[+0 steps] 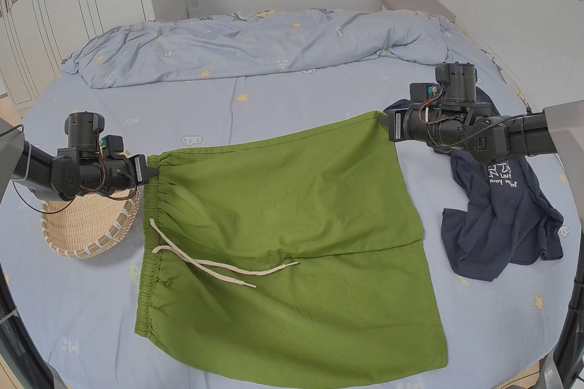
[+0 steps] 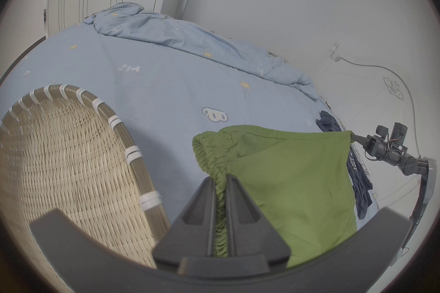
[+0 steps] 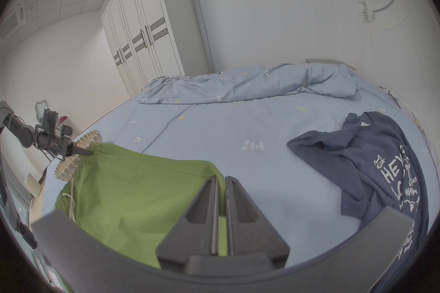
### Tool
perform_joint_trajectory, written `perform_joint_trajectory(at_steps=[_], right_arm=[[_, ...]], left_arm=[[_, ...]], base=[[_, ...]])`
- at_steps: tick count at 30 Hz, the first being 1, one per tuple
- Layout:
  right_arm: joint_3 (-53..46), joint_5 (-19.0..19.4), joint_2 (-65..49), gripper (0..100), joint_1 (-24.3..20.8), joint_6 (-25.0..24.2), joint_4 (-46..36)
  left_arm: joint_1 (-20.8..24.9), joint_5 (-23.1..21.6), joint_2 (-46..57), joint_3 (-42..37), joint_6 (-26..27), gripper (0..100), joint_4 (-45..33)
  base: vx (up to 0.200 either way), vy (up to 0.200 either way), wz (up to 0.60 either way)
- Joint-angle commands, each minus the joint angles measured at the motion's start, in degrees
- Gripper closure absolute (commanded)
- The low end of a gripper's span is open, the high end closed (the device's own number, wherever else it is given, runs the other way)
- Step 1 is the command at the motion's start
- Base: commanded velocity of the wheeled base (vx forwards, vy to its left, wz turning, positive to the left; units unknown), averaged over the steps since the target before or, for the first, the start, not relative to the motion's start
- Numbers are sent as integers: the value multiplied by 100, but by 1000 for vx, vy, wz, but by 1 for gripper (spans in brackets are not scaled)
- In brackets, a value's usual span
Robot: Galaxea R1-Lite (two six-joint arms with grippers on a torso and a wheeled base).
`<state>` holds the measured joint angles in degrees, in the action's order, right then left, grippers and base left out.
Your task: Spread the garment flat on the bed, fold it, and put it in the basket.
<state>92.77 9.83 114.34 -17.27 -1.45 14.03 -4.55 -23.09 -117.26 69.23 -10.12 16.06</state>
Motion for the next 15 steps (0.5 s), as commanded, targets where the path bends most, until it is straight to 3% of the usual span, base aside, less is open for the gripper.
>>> perform_joint_trajectory(at_steps=[1,15], right_arm=[[461,-16,581,100,137,101,-6],[1200,-25,1029,100,137,215,-234]], left_arm=[[-29,6,-148,187,1,100,12],[-29,6,-280,477,1,100,12]], base=[[0,0,0],[0,0,0]])
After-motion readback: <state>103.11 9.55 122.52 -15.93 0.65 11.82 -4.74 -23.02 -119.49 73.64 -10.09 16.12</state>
